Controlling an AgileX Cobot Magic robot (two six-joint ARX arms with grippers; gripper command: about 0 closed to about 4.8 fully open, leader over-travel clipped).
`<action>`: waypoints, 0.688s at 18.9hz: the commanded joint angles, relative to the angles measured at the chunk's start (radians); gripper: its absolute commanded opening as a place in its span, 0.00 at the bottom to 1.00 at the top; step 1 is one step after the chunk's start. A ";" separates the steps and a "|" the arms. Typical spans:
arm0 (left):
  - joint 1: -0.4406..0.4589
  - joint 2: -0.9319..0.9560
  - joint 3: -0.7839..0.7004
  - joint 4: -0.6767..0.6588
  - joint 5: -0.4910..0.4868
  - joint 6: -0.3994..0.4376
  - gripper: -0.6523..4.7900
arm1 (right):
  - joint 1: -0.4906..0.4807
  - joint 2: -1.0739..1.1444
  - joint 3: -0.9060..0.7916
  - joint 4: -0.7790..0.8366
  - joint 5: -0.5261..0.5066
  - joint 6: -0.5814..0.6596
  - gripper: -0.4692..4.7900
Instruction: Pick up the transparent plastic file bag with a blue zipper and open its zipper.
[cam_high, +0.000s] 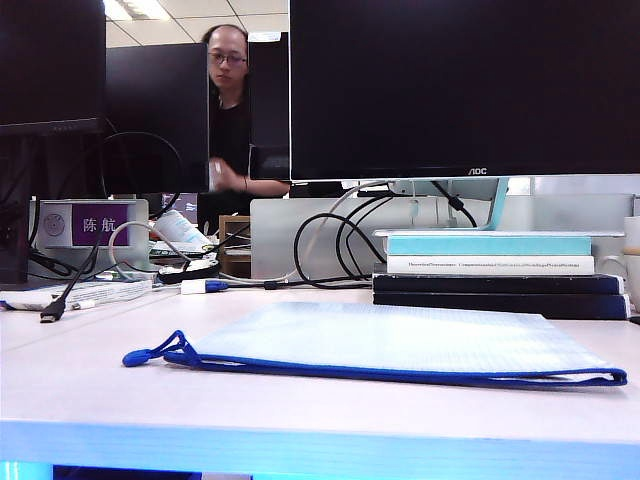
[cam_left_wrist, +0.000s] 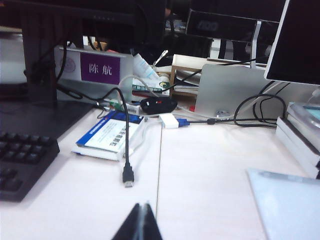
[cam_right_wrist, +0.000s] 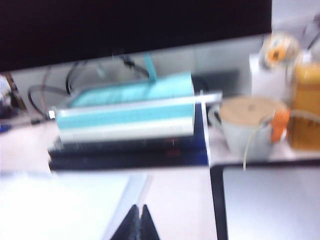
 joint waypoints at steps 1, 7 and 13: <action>0.000 -0.005 -0.025 -0.023 -0.031 0.008 0.11 | 0.000 0.000 -0.029 0.008 0.024 -0.002 0.09; 0.000 -0.005 -0.134 -0.029 -0.041 -0.003 0.11 | 0.000 0.000 -0.036 0.003 0.038 0.023 0.09; 0.000 -0.005 -0.146 -0.052 -0.038 -0.018 0.18 | 0.001 0.000 -0.035 -0.068 0.037 0.019 0.09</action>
